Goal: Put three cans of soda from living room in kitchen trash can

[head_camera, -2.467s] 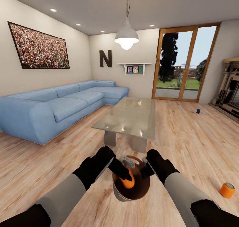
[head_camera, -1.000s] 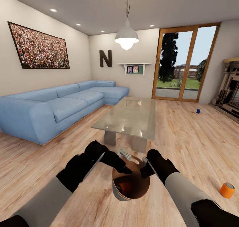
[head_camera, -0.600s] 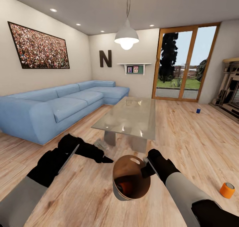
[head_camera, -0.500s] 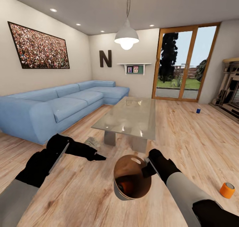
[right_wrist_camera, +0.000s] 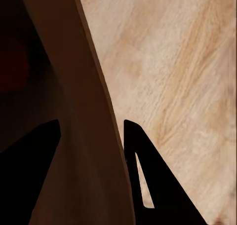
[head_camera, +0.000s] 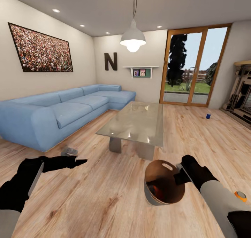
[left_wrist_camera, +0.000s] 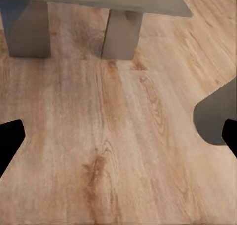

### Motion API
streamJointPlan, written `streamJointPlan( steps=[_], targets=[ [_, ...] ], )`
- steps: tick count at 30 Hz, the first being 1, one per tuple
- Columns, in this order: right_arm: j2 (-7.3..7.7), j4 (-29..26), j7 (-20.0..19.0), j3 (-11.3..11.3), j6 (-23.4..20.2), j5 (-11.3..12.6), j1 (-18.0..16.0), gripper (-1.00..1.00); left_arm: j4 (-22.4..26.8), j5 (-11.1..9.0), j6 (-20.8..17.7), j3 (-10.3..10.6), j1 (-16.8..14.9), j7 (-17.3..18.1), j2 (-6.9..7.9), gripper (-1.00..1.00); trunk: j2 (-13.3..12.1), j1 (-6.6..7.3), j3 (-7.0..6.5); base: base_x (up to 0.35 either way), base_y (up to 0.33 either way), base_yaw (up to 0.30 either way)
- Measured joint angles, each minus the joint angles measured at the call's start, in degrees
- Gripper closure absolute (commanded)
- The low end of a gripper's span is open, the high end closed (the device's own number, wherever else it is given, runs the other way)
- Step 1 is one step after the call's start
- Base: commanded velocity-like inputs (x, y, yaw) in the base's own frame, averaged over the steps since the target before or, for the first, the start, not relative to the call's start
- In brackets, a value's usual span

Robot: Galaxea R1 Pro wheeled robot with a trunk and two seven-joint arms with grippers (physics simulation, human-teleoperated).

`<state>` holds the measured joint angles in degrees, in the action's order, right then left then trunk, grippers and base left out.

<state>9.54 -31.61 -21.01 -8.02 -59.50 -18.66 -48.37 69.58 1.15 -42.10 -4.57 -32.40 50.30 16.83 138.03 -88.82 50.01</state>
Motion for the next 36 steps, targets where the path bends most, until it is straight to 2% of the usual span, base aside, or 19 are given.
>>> streamJointPlan(
  steps=[1,3,5,6,7,8,9,11,12,15,18,20,22,24,27,28,33,34,36],
  targets=[
    [1.53,-0.2,-0.4,0.5,-0.2,1.4,0.1,1.0,-1.9,0.0,2.4,-0.1,0.6,-4.5,-0.51,-1.0,0.0,0.0,0.01,0.0,0.0,0.0],
    [3.77,-2.9,-0.9,2.1,-0.4,2.4,0.2,1.0,-4.1,0.1,5.9,-0.2,1.7,-9.6,-1.58,-1.0,0.0,0.0,0.01,0.0,0.0,0.0],
    [4.85,-7.2,-1.4,4.2,0.0,0.9,0.3,1.0,-5.4,0.2,8.4,-0.2,2.5,-11.7,-2.58,-1.0,0.0,0.01,-0.01,0.0,0.0,0.0],
    [5.85,-9.6,-3.0,7.2,-0.3,1.8,1.3,1.0,-7.1,0.4,12.6,-0.2,3.7,-13.5,-4.1,-1.0,0.0,-0.01,0.01,0.0,0.0,0.0],
    [6.25,-13.1,-3.5,8.5,-0.3,2.1,2.1,1.0,-7.8,0.5,14.1,-0.2,4.2,-13.9,-4.64,-1.0,0.0,0.0,0.01,0.0,0.0,0.0],
    [7.48,-20.0,-4.7,12.6,0.8,4.5,6.6,1.0,-9.9,0.5,19.3,-0.2,6.2,-14.8,-5.81,-1.0,0.0,0.01,0.0,0.0,0.0,0.0],
    [7.87,-21.8,-4.9,13.3,1.8,4.5,8.2,1.0,-10.4,0.5,20.6,-0.2,7.1,-14.9,-6.06,-1.0,0.0,0.01,0.0,0.0,0.0,0.0],
    [8.24,-25.4,-4.9,15.5,6.0,1.4,11.8,1.0,-11.1,0.5,24.2,-0.2,8.9,-15.4,-6.41,-1.0,0.0,0.0,0.01,0.0,0.0,0.0],
    [8.28,-26.3,-5.0,16.2,7.5,0.7,13.0,1.0,-11.4,0.5,25.5,-0.2,9.5,-15.6,-6.5,-1.0,0.0,0.0,0.01,0.0,0.0,0.0],
    [8.21,-28.5,-5.3,18.2,12.6,3.1,17.4,1.0,-13.4,0.6,30.1,-0.2,11.2,-16.4,-6.68,-1.0,0.0,0.0,0.01,0.0,0.0,0.0],
    [7.55,-29.3,-5.1,19.3,20.2,2.4,21.3,1.0,-16.8,0.5,34.1,-0.2,12.0,-19.1,-6.73,-1.0,0.0,0.0,0.01,0.0,0.0,0.0],
    [7.03,-29.7,-5.1,19.9,24.2,4.4,23.3,1.0,-18.5,0.5,35.7,-0.2,12.2,-20.5,-6.75,-1.0,0.0,0.0,0.01,0.0,0.0,0.0],
    [6.65,-29.6,-5.2,21.5,29.1,8.5,26.3,1.0,-19.6,0.5,36.8,-0.2,12.4,-21.4,-6.78,-1.0,0.0,0.0,0.01,0.0,0.0,0.0],
    [6.59,-29.5,-5.1,22.3,31.8,9.6,27.3,1.0,-19.9,0.4,37.1,-0.2,12.4,-21.6,-6.79,-1.0,0.0,0.0,0.01,0.0,0.0,0.0],
    [6.44,-29.3,-5.3,23.0,38.0,13.2,29.2,1.0,-20.3,0.3,37.7,-0.2,12.5,-21.9,-6.84,-1.0,0.0,0.0,0.0,0.0,0.0,0.0],
    [6.39,-29.3,-5.2,23.2,41.3,13.6,30.8,1.0,-20.4,0.4,38.0,-0.2,12.5,-21.9,-6.95,-1.0,0.0,0.01,0.0,0.0,0.0,0.0],
    [6.18,-29.1,-5.2,23.3,47.4,15.1,34.0,1.0,-20.5,0.4,38.5,-0.2,12.5,-22.0,-7.09,-1.0,0.0,0.0,0.0,0.0,0.0,0.0],
    [6.09,-28.9,-5.1,23.4,50.5,16.2,35.5,1.0,-20.6,0.5,39.7,-0.2,12.6,-22.0,-7.08,-1.0,0.0,0.0,0.0,0.0,0.0,0.0],
    [6.02,-28.6,-5.0,23.4,52.4,16.7,36.6,1.0,-21.2,0.5,41.2,-0.2,12.7,-22.0,-7.1,-1.0,0.0,0.0,0.01,0.0,-0.009,0.0]
  ],
)
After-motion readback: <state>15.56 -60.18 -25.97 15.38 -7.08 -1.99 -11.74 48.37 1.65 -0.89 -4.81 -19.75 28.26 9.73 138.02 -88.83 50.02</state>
